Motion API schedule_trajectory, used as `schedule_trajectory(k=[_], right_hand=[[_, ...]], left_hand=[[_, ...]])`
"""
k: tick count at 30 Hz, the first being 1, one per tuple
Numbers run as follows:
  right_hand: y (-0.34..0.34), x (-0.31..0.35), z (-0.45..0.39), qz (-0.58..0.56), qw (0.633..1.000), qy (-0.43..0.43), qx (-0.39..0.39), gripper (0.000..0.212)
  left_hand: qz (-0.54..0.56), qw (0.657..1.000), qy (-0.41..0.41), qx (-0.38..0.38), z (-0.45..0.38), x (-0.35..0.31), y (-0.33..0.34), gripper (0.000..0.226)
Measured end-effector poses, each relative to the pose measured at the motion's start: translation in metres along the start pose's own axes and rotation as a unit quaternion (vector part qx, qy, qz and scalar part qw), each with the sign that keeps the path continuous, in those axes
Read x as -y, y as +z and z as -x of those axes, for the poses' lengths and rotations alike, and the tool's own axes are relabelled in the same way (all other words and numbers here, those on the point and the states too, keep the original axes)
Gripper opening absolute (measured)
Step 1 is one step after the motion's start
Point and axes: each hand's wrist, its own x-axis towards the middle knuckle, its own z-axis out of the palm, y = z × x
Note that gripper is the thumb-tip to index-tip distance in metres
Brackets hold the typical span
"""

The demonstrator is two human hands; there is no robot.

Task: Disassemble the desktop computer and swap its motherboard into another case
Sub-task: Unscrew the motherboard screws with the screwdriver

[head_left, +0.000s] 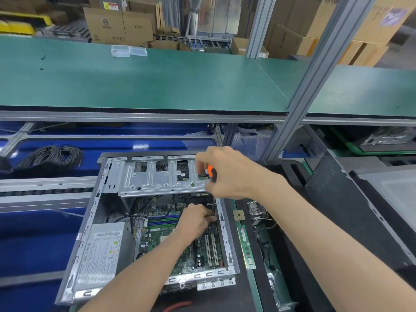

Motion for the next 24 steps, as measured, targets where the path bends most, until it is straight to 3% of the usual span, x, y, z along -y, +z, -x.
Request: schedule_trajectory(k=[3, 7, 10, 12, 16, 20, 22, 24], right_hand=[[0.004, -0.002, -0.004, 0.172, 0.980, 0.068, -0.077, 0.029], [0.001, -0.004, -0.007, 0.097, 0.995, 0.028, -0.020, 0.008], [-0.005, -0.007, -0.004, 0.054, 0.998, 0.003, 0.028, 0.026], [-0.005, -0.007, -0.001, 0.052, 0.999, 0.009, 0.005, 0.024], [0.000, -0.007, -0.004, 0.186, 0.978, 0.071, -0.062, 0.029], [-0.002, -0.011, -0.007, 0.097, 0.995, 0.019, -0.018, 0.009], [-0.005, -0.013, -0.004, 0.054, 0.998, -0.004, 0.016, 0.023], [-0.005, -0.013, -0.002, 0.044, 0.999, -0.004, -0.002, 0.024]], left_hand=[[-0.070, 0.995, -0.021, 0.070, -0.005, 0.003, 0.003, 0.032], [-0.111, 0.985, -0.032, 0.125, -0.007, 0.008, 0.009, 0.037], [-0.117, 0.984, -0.027, 0.135, -0.008, 0.006, 0.009, 0.034], [-0.118, 0.982, -0.021, 0.143, -0.009, 0.005, 0.010, 0.032], [-0.108, 0.979, -0.026, 0.170, -0.009, 0.004, 0.010, 0.044], [-0.133, 0.972, -0.037, 0.190, -0.013, -0.004, 0.012, 0.057], [-0.136, 0.970, -0.043, 0.195, -0.015, -0.007, 0.012, 0.057], [-0.133, 0.971, -0.041, 0.194, -0.017, -0.007, 0.011, 0.057]])
